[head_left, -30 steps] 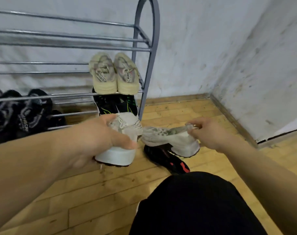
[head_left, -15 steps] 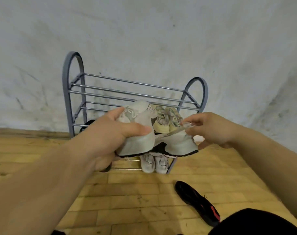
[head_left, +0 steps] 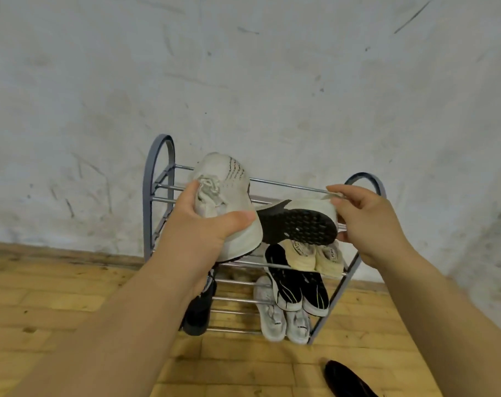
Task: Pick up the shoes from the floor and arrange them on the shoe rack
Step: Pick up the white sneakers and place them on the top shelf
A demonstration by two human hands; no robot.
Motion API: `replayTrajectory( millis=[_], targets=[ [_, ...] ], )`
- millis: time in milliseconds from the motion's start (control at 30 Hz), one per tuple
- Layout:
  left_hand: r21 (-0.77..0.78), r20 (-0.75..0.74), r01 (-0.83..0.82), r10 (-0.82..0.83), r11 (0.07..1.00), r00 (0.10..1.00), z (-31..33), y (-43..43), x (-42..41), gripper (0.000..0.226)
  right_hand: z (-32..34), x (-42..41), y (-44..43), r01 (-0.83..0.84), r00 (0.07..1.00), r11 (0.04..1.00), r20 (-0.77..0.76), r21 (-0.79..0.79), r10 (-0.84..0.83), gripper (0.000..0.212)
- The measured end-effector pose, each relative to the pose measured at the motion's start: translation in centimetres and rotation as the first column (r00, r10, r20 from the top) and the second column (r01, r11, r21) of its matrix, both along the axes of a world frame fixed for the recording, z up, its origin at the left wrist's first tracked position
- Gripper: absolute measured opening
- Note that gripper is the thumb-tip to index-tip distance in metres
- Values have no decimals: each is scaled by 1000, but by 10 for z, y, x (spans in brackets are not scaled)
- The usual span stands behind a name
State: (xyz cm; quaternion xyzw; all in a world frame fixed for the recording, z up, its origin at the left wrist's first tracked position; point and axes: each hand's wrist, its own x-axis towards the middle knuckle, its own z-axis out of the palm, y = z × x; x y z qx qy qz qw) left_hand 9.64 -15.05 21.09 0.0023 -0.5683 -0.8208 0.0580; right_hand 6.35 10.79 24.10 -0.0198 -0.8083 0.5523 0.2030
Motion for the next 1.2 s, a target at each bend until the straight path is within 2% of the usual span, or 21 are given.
replayTrajectory(
  millis=[100, 300, 433, 567, 700, 800, 900, 933, 1000, 1100, 1200],
  targets=[
    [35, -6, 14, -14, 999, 1000, 2, 12, -18, 126, -4, -10, 7, 3, 998, 993, -66, 118, 5, 25],
    [88, 7, 25, -26, 996, 1000, 2, 36, -48, 121, -10, -23, 30, -7, 997, 997, -72, 78, 12, 28],
    [97, -1, 18, -18, 995, 1000, 2, 51, -61, 120, -8, -23, 46, -94, 995, 994, -35, -48, 93, 28],
    [124, -24, 8, -5, 992, 1000, 0, 59, -66, 120, -13, -16, 54, -194, 972, 962, 94, -191, 214, 28],
    [113, -14, 3, -1, 994, 1000, -1, 63, -56, 120, -17, -6, 58, -264, 940, 944, 167, -197, 298, 28],
    [113, -10, 3, -2, 994, 1000, -1, 61, -43, 106, -12, 3, 59, -312, 928, 927, 143, -210, 345, 31],
    [151, -16, -33, 36, 988, 999, 2, 54, -32, 69, -5, 11, 61, -316, 936, 903, 63, -291, 347, 32],
    [177, -17, -44, 48, 983, 999, 3, 52, -29, 65, -3, 13, 60, -311, 940, 891, 31, -331, 340, 31],
    [214, -40, -52, 63, 975, 997, 6, 50, -22, 81, 0, 15, 57, -299, 951, 872, -42, -388, 307, 29],
    [223, -92, -76, 98, 972, 991, 11, 50, -12, 113, 1, 14, 49, -229, 971, 900, -148, -370, 187, 31],
    [218, -114, -71, 98, 973, 989, 11, 52, -10, 111, -1, 8, 43, -94, 967, 950, -253, -296, 16, 34]
  ],
)
